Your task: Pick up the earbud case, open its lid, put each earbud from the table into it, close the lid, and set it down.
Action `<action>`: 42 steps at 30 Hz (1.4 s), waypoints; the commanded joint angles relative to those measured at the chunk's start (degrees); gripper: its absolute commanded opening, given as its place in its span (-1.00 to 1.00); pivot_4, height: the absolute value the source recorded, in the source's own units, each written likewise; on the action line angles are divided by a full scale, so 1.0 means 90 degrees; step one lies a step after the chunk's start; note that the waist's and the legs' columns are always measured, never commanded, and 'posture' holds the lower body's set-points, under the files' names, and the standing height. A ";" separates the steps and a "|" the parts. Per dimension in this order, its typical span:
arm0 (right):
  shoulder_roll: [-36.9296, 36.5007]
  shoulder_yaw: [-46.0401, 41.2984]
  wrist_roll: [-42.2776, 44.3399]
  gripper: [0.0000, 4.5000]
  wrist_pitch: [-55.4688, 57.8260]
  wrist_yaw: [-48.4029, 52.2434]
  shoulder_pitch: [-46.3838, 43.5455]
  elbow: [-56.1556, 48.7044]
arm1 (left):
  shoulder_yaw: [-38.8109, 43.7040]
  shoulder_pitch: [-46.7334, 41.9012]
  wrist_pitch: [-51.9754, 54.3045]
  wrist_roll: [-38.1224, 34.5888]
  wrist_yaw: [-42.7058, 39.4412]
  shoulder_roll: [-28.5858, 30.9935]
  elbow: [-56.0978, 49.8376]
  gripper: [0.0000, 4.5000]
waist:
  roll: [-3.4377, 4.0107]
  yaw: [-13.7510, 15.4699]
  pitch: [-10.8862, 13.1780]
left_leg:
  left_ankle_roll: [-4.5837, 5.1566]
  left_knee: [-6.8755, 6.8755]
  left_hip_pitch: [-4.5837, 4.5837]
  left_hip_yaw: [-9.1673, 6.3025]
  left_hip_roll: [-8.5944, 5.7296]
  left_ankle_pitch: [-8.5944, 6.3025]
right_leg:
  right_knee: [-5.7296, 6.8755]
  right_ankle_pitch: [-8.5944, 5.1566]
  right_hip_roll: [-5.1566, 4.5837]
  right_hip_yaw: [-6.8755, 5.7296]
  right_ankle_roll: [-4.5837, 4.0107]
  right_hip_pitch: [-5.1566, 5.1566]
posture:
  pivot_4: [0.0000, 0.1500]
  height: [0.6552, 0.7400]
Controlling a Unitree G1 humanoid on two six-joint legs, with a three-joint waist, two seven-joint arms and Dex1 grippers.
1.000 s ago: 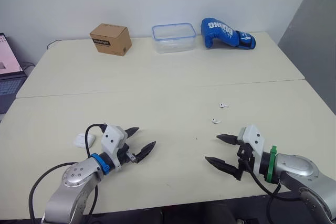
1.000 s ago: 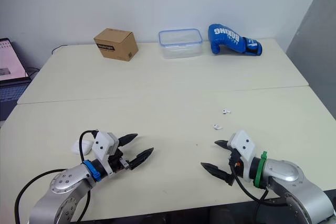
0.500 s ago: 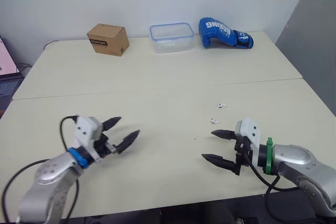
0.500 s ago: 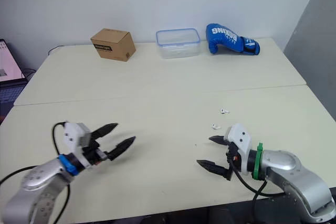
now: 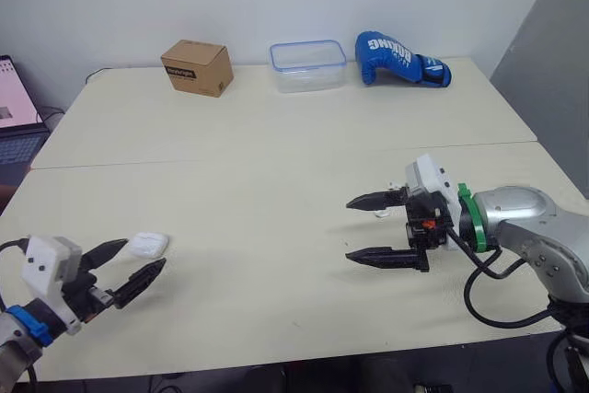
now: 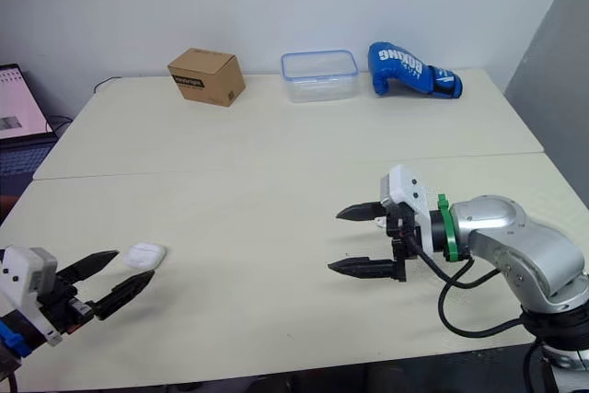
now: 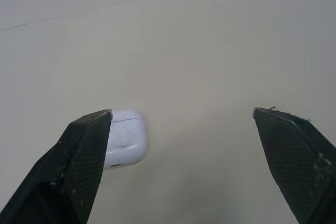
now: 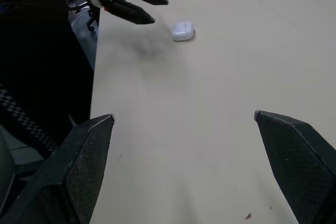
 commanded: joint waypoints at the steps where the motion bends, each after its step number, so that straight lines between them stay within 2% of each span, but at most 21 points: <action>1: -0.0281 0.0051 -0.0174 0.99 -0.0357 0.0465 0.0149 -0.0073 | 0.0196 -0.0208 -0.0487 0.0332 -0.0062 0.0137 0.0611 0.99 | 0.0000 -0.0010 0.0000 | 0.0000 -0.0001 0.0000 0.0000 0.0000 0.0000 | 0.0000 0.0000 0.0000 0.0000 0.0000 0.0000 | 1.00 1.00; 8: -0.0349 -0.0037 -0.0269 0.99 -0.0526 0.0471 0.0500 -0.0247 | -0.0252 -0.0848 -0.0878 0.0789 0.0019 0.0110 0.1363 0.99 | -0.0002 -0.0019 -0.0001 | 0.0000 0.0000 0.0001 0.0002 0.0001 0.0000 | 0.0002 0.0000 -0.0001 0.0002 0.0000 -0.0002 | 1.00 1.00; 17: -0.0531 -0.0348 -0.0130 0.99 -0.0452 0.0305 0.0787 -0.0465 | -0.1010 -0.1114 -0.0835 0.1097 0.0693 -0.0517 0.1031 0.99 | -0.0002 -0.0036 -0.0002 | -0.0001 -0.0001 0.0001 0.0000 0.0002 0.0000 | 0.0003 0.0001 -0.0002 0.0002 0.0000 -0.0004 | 1.00 1.00; 24: -0.0649 -0.0495 -0.0044 0.99 -0.0401 0.0308 0.0866 -0.0476 | -0.0860 -0.0847 -0.1007 0.1033 0.0802 -0.0757 0.1004 0.99 | -0.0003 -0.0025 -0.0002 | -0.0001 -0.0001 0.0001 0.0001 0.0001 0.0000 | 0.0003 0.0001 -0.0002 0.0003 0.0000 -0.0004 | 1.00 1.00; 31: -0.0643 -0.0452 -0.0028 0.99 -0.0346 0.0313 0.0806 -0.0438 | -0.0654 -0.0789 -0.1081 0.0976 0.0934 -0.0691 0.1083 0.99 | -0.0003 -0.0026 -0.0002 | -0.0001 0.0000 0.0000 0.0001 0.0000 0.0000 | 0.0002 0.0001 -0.0002 0.0003 0.0000 -0.0004 | 1.00 1.00; 42: -0.0673 -0.0555 0.0121 0.99 -0.0178 0.0177 0.0860 -0.0610 | -0.0915 -0.0857 -0.1185 0.1225 0.1125 -0.0787 0.1397 0.99 | -0.0003 -0.0025 -0.0002 | -0.0001 0.0000 0.0000 0.0001 0.0000 0.0000 | 0.0002 0.0001 -0.0002 0.0002 0.0000 -0.0004 | 1.00 1.00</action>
